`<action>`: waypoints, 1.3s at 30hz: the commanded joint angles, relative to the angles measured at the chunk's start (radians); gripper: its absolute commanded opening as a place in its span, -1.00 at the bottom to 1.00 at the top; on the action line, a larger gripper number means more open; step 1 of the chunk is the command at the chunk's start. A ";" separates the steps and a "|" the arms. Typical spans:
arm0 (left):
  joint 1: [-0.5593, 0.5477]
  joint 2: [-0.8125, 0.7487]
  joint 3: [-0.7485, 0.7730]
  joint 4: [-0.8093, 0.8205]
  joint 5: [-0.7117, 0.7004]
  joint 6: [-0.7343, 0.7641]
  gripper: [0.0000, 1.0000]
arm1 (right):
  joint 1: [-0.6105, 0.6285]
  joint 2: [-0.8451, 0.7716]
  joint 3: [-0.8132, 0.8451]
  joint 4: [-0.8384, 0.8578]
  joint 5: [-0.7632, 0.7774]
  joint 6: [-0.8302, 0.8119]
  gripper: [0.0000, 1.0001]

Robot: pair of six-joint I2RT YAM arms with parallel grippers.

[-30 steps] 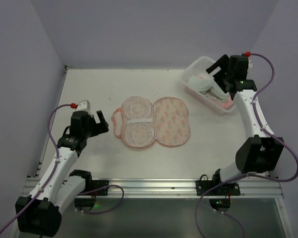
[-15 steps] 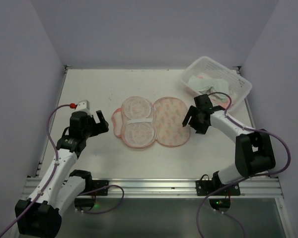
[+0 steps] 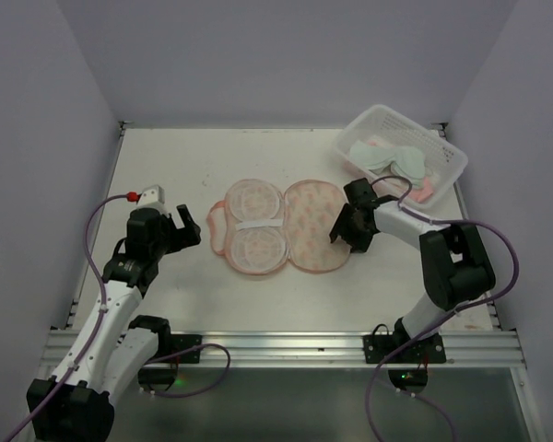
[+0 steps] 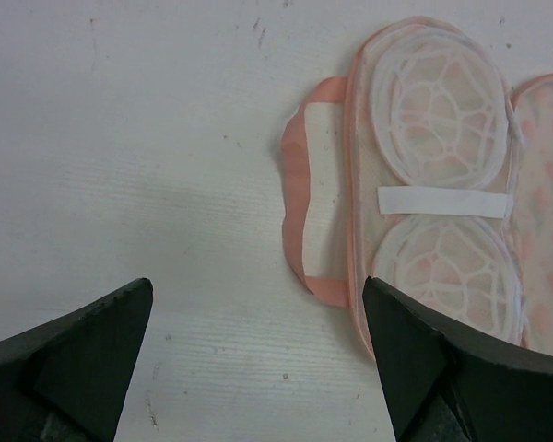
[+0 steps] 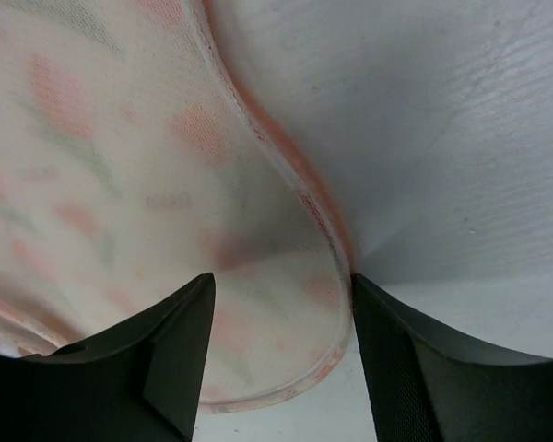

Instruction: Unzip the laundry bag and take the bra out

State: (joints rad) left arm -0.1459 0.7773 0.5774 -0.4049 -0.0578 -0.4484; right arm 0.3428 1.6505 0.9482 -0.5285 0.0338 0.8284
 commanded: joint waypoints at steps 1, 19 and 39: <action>0.006 -0.013 0.001 0.040 -0.010 0.022 1.00 | 0.016 0.049 0.020 0.005 -0.018 0.035 0.23; 0.006 -0.006 0.001 0.041 -0.017 0.022 1.00 | 0.045 -0.309 0.151 -0.159 0.169 -0.116 -1.00; 0.006 0.016 -0.005 0.049 0.001 0.020 1.00 | 0.168 -0.106 0.201 0.097 -0.307 -0.390 -1.00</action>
State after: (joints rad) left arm -0.1459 0.8078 0.5758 -0.4046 -0.0574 -0.4484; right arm 0.4789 1.5002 1.2049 -0.5262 -0.1505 0.4988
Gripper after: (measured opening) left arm 0.997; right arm 0.008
